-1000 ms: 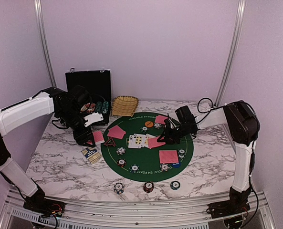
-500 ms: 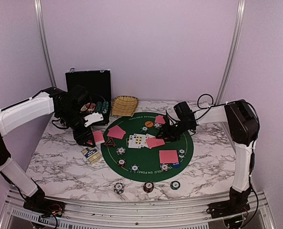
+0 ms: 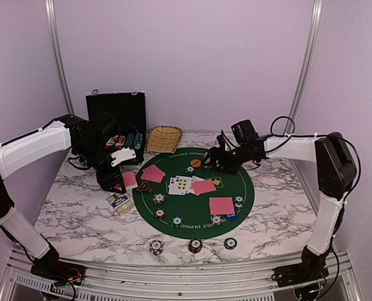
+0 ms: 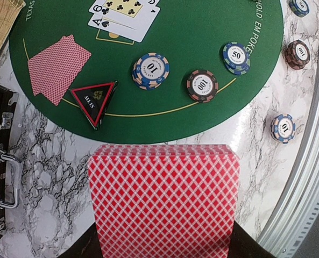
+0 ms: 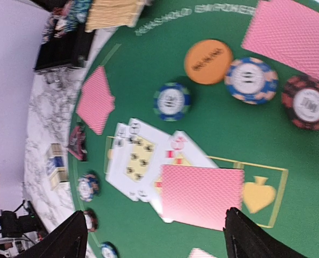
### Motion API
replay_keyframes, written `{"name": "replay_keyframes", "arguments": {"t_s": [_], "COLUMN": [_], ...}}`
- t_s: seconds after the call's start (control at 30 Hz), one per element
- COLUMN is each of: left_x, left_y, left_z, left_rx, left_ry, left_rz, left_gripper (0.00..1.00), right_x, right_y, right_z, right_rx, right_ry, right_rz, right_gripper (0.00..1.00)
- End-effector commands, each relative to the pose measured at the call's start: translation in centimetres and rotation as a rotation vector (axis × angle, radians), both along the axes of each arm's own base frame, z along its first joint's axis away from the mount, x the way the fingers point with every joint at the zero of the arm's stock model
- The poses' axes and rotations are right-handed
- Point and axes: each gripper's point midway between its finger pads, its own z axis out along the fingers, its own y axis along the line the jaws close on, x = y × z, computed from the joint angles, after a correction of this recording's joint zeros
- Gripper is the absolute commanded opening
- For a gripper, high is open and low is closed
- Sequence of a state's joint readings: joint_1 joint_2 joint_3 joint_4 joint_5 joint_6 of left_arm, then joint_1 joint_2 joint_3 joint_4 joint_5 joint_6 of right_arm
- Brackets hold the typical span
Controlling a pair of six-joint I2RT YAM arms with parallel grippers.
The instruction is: Distribute texas hold em gaming equipment
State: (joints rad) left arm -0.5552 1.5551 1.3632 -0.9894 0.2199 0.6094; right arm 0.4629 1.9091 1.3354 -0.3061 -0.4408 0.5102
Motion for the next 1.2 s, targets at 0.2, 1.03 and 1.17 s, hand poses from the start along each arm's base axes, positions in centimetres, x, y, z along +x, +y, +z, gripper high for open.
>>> {"name": "replay_keyframes", "arguments": {"t_s": [0.2, 1.03, 1.17], "left_x": [0.0, -0.5, -0.5], "left_y": [-0.5, -0.9, -1.0], "left_z": [1.4, 0.7, 0.9], "left_rx": [-0.037, -0.051, -0.056], "left_ry": [-0.009, 0.028, 0.025], "left_rz": [-0.003, -0.009, -0.012], "left_gripper": [0.0, 0.0, 0.0], "right_x": [-8.3, -12.6, -13.0], "right_y": [16.1, 26.4, 27.2], "right_z": [8.3, 8.1, 7.9], "right_rx": [0.469, 0.678, 0.681], "right_ry": [0.026, 0.175, 0.188], "right_rz": [0.328, 0.489, 0.502], "right_gripper": [0.97, 0.99, 0.99]}}
